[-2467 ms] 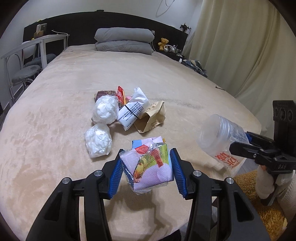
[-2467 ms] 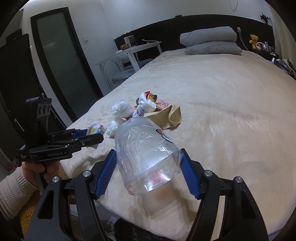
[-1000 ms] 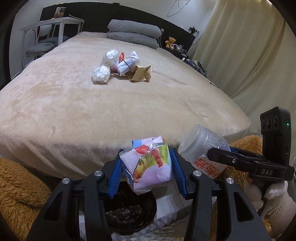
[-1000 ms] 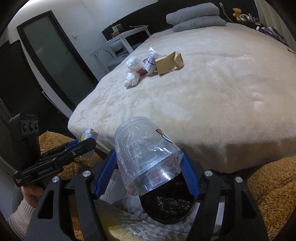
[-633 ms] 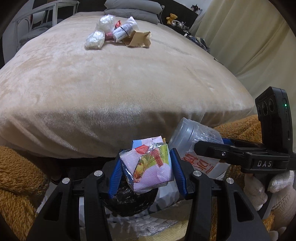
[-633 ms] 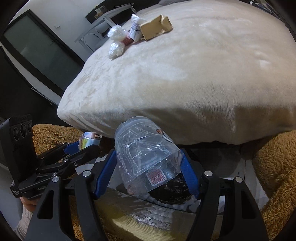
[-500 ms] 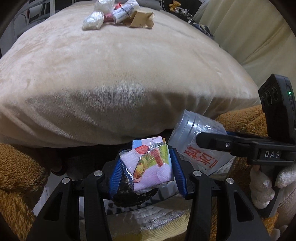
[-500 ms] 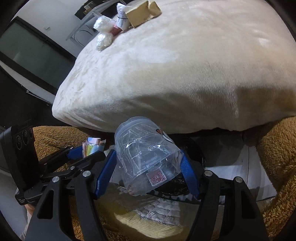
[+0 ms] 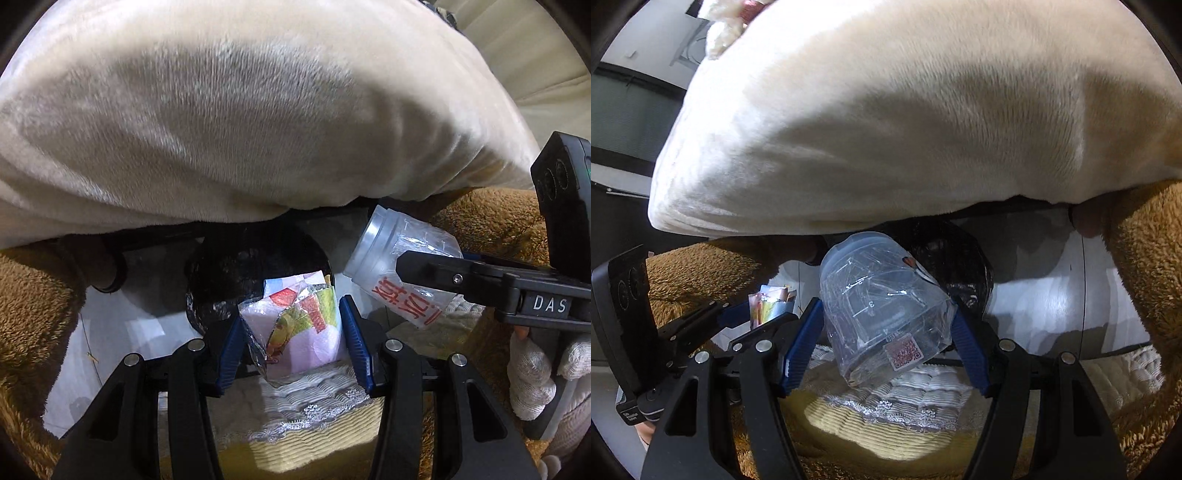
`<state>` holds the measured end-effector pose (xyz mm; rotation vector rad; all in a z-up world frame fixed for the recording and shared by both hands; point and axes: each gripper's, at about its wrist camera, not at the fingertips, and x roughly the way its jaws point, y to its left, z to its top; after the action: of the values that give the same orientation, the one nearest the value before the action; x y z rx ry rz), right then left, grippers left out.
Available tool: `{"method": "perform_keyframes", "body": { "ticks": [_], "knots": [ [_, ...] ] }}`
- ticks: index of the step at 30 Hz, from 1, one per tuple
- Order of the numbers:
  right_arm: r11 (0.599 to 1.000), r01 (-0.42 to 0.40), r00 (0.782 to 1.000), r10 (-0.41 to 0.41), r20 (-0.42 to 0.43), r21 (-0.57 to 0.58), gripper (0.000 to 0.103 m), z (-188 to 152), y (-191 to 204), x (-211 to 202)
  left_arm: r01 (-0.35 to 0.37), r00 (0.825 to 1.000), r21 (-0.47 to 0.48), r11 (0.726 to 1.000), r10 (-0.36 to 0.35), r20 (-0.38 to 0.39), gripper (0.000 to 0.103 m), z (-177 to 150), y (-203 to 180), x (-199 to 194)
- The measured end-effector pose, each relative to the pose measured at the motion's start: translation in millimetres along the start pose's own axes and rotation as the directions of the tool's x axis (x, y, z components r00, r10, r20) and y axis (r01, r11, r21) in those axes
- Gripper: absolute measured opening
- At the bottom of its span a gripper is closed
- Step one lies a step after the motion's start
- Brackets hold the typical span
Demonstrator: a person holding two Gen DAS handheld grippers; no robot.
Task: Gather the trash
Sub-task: 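Lower both tools into the black bin and open them, dropping cup and wrapper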
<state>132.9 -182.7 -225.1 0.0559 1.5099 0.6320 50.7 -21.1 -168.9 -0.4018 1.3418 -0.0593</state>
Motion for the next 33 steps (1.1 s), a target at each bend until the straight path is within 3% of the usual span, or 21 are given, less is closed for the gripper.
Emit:
{"method": "perform_keyframes", "body": {
  "ticks": [10, 11, 13, 17, 29, 33],
  "knots": [
    [0.999, 0.025, 0.998, -0.023, -0.051, 0.036, 0.072, 8.3, -3.5, 12.7, 0.013, 0.998, -0.047, 0.999, -0.015, -0.056, 0.049, 1.5, 2.4, 7.4],
    [0.999, 0.021, 0.998, -0.019, -0.052, 0.043, 0.073, 8.8, -5.0, 13.0, 0.010, 0.998, -0.053, 0.999, -0.013, -0.060, 0.051, 1.8, 3.5, 7.7],
    [0.999, 0.018, 0.999, -0.015, -0.051, 0.045, 0.075, 9.7, -6.6, 14.5, 0.008, 0.998, -0.064, 0.998, -0.012, -0.060, 0.066, 3.3, 2.9, 8.4],
    [0.998, 0.011, 0.999, -0.009, -0.034, 0.059, 0.082, 10.8, -9.7, 10.2, -0.002, 0.999, -0.075, 0.997, -0.002, -0.049, 0.067, 5.7, 2.9, 8.1],
    [0.999, -0.039, 0.997, 0.037, 0.069, 0.024, 0.082, 12.3, -3.6, -12.4, -0.019, 0.998, -0.043, 0.999, 0.022, 0.058, 0.067, 6.8, 4.5, -12.2],
    [0.998, -0.060, 0.990, 0.062, 0.126, -0.018, 0.082, 9.6, 1.5, -25.2, -0.012, 0.991, -0.031, 0.999, 0.016, 0.135, 0.067, 5.7, 2.9, -29.5]
  ]
}}
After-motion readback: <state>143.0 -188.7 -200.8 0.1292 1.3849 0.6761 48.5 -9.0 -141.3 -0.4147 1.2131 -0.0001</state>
